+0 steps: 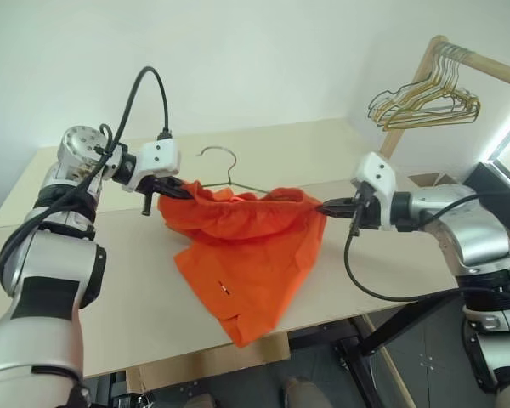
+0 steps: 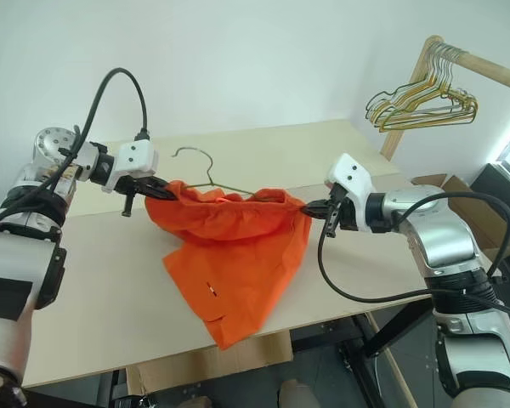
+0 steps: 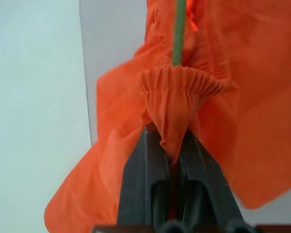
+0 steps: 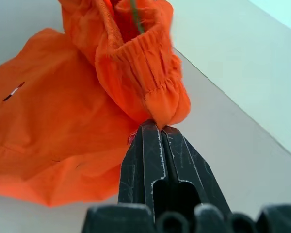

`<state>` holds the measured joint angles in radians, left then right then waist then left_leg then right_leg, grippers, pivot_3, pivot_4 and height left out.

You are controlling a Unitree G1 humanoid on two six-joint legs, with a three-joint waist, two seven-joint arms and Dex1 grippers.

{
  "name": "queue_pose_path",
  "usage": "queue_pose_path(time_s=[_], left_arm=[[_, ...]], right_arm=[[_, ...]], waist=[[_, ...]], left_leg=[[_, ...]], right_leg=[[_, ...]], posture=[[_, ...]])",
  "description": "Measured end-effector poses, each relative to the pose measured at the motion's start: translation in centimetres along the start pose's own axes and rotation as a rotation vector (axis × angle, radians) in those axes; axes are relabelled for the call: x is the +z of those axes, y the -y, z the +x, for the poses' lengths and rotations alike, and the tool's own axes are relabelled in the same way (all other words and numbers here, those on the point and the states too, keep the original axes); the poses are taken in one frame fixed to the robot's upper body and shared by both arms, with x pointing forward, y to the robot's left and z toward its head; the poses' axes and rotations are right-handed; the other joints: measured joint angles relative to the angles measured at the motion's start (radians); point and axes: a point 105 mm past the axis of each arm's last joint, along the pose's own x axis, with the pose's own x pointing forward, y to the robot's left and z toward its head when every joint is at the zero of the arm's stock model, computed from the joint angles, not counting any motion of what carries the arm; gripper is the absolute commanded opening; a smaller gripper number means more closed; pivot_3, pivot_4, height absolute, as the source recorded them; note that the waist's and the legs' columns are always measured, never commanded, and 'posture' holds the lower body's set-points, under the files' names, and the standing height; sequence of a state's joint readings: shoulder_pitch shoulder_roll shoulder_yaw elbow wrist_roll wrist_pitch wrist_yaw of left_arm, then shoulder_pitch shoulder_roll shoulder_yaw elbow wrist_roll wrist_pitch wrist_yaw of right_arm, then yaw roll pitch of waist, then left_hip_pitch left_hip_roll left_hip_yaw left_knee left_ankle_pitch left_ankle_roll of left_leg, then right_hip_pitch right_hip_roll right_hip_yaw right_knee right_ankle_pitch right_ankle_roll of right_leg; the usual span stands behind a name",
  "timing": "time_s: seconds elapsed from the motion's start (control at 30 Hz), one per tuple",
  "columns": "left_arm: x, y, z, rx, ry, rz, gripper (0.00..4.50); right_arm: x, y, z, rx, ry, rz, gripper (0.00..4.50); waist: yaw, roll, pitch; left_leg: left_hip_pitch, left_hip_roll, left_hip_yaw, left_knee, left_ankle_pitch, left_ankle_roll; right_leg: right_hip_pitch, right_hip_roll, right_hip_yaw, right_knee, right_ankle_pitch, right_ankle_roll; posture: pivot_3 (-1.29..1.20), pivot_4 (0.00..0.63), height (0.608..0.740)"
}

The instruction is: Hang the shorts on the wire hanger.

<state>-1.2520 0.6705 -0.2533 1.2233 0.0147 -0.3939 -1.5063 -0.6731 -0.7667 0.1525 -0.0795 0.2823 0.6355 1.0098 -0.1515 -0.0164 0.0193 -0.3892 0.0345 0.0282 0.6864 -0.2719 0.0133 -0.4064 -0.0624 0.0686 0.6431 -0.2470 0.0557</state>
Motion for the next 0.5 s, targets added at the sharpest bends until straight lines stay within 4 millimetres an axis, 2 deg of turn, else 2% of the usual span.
queue_pose_path(time_s=[0.1,0.2,0.37,0.5], left_arm=[[0.8,0.0,0.4,-0.006,0.051,0.007,0.0],[0.6,0.2,0.6,-0.004,0.048,0.015,0.0],[-1.1,1.1,1.6,-0.016,0.004,-0.015,0.0],[-1.6,0.9,1.6,0.012,-0.042,-0.004,0.0]], right_arm=[[1.6,0.6,0.2,-0.039,0.002,-0.06,0.02],[3.3,0.6,0.0,-0.05,0.022,-0.128,0.02],[4.0,0.5,0.0,-0.07,0.023,-0.257,0.02],[3.8,0.6,-0.3,-0.074,-0.008,-0.328,0.02]], waist=[[-0.001,0.0,0.0],[-0.001,0.0,0.0],[-0.001,0.0,0.0],[0.0,0.0,0.0]], left_leg=[[0.0,0.0,0.0,0.002,0.0,0.001],[0.0,0.0,0.0,0.002,-0.001,0.001],[-0.001,0.0,0.0,0.005,-0.001,0.002],[-0.001,0.0,0.0,0.006,-0.002,0.002]], right_leg=[[0.0,0.0,0.0,0.0,0.0,0.0],[0.0,0.0,0.0,0.001,0.0,0.0],[0.0,0.0,0.0,0.001,0.0,0.0],[0.0,0.0,0.0,0.001,0.0,0.0]], posture=[[-0.13,0.0,0.74],[-0.13,0.0,0.74],[-0.13,0.0,0.74],[-0.13,0.0,0.74]])
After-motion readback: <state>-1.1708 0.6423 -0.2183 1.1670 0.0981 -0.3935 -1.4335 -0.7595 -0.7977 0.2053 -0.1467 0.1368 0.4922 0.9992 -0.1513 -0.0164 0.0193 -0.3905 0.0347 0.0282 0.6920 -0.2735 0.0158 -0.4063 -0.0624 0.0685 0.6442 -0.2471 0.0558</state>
